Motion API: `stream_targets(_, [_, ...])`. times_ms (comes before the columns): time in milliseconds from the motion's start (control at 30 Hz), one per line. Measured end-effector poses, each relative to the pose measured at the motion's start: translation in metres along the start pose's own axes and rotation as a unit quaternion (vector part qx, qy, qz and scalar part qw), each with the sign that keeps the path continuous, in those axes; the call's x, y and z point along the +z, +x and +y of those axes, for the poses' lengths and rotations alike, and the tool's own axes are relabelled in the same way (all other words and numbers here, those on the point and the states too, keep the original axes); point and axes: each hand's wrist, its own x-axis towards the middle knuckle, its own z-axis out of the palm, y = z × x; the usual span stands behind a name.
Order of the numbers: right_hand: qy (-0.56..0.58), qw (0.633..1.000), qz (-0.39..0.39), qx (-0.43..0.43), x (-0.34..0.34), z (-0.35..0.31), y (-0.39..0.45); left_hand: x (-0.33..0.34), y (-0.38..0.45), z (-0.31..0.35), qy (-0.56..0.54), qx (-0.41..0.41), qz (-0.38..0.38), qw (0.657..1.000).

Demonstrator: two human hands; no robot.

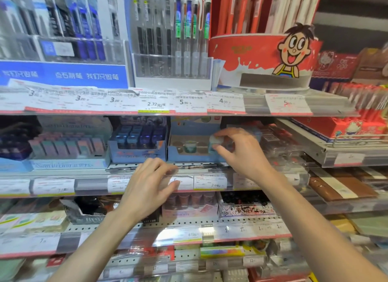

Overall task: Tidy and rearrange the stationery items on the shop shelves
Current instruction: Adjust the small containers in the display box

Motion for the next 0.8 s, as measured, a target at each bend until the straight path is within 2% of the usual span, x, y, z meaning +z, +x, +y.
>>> stream_targets(200, [-0.035,0.998,-0.052,0.003,0.023,-0.006,0.019,0.0,-0.001,-0.001,-0.013,-0.005,0.004,1.0])
stream_targets(800, [-0.08,0.993,-0.081,0.01,0.039,-0.005,0.017,0.001,-0.003,-0.002,-0.014,-0.001,0.014,1.0])
